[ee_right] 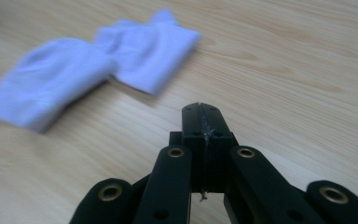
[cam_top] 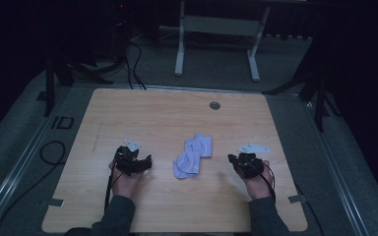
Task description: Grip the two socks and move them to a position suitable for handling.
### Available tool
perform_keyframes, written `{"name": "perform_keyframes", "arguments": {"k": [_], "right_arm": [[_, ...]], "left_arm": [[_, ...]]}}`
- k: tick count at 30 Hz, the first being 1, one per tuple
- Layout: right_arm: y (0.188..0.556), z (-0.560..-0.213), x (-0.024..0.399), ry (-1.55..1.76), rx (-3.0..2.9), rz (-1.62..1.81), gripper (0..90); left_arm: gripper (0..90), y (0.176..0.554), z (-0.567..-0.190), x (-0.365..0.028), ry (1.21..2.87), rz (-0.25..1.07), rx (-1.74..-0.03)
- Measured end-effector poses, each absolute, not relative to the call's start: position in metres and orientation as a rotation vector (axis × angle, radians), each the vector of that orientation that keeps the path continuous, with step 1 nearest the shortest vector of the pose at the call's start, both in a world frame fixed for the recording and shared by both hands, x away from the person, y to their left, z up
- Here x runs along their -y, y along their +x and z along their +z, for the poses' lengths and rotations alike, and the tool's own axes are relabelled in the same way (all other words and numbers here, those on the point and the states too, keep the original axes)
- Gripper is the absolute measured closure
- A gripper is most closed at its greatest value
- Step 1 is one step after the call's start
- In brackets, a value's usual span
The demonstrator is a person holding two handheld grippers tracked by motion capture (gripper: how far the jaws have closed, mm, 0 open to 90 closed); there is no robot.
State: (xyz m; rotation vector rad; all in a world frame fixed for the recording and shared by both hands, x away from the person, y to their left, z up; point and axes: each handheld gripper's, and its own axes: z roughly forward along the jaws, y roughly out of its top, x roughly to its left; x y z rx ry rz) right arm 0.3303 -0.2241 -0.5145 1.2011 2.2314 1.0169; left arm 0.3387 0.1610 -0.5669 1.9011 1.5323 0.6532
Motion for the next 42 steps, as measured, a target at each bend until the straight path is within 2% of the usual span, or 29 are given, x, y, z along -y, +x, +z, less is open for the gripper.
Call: {"name": "perform_keyframes", "arguments": {"k": [16,21,35,42], "right_arm": [[0.343,-0.515,0.144,0.983,-2.463,1.111,89.8],[0.348,-0.522,0.132,0.982,-2.505,1.148,89.4],[0.347,-0.548,0.138,1.058,-2.549,1.041,89.3],[0.347,-0.553,0.140,1.071,-2.560,1.046,89.2]], "left_arm": [[27.0,0.337,-0.567,-0.159,1.901,0.658,-1.513],[28.3,0.335,-0.566,-0.158,1.901,0.654,-1.527],[61.0,0.327,-0.559,-0.151,1.949,0.589,-1.462],[77.5,0.314,-0.554,-0.134,2.009,0.534,-1.307]]}}
